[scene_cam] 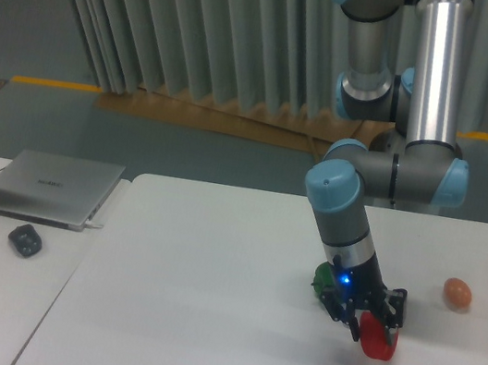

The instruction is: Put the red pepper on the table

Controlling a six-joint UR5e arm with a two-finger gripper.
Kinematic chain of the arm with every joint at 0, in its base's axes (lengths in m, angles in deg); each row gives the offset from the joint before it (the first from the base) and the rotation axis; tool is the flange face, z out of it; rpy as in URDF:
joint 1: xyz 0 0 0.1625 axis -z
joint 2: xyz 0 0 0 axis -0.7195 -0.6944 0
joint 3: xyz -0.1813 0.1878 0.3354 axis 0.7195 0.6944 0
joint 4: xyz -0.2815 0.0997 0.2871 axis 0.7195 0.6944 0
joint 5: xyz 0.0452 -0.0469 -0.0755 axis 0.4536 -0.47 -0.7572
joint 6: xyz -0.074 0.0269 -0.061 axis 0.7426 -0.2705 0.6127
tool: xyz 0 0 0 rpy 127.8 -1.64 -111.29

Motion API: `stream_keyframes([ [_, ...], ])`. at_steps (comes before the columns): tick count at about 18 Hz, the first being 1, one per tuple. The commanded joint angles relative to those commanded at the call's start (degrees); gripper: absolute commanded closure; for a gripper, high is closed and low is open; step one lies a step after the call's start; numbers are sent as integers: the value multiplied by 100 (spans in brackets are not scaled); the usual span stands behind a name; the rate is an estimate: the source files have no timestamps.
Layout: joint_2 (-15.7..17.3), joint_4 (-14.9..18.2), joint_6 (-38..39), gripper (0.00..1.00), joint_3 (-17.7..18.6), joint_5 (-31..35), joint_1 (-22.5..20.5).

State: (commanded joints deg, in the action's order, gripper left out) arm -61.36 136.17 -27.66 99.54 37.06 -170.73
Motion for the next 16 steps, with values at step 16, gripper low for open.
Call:
stream_keyframes([
  [16, 976, 1769, -4385, 0, -665, -1378, -1035],
])
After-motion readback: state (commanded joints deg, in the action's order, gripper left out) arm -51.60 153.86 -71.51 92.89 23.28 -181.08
